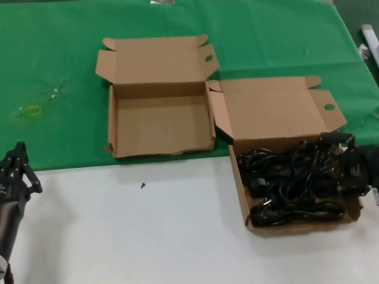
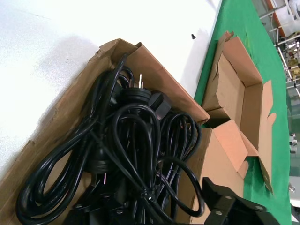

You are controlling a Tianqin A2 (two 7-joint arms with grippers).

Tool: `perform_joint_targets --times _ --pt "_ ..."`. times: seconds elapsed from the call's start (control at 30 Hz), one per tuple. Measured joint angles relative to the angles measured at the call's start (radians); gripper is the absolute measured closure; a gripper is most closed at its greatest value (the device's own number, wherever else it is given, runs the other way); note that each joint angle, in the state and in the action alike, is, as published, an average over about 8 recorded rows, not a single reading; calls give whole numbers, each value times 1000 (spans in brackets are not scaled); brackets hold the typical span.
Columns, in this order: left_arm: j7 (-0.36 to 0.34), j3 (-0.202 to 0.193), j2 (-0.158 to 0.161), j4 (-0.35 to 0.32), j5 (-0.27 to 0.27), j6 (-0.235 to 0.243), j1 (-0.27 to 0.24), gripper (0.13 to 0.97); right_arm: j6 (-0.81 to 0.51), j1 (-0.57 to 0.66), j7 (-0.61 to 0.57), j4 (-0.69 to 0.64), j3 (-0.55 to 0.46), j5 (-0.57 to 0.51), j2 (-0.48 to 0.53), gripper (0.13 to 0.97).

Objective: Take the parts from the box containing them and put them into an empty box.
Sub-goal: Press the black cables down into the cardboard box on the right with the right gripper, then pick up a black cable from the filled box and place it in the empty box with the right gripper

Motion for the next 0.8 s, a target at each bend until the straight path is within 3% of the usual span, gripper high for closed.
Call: perform_joint_targets --times 0.07,0.33,0.47,0.73,0.8 --pt "0 0 0 0 0 0 0 955 -3 1 -4 -4 0 2 -2 433" --pt "0 0 0 0 0 0 0 955 -18 0 -28 -19 0 11 -9 646" --pt "0 0 0 0 0 0 0 955 -23 -2 -37 -25 2 15 -11 646" --pt "0 0 0 0 0 0 0 955 -23 -5 -39 -22 12 22 -7 819" --pt "0 0 0 0 0 0 0 955 -22 -8 -31 -14 16 24 -2 825"
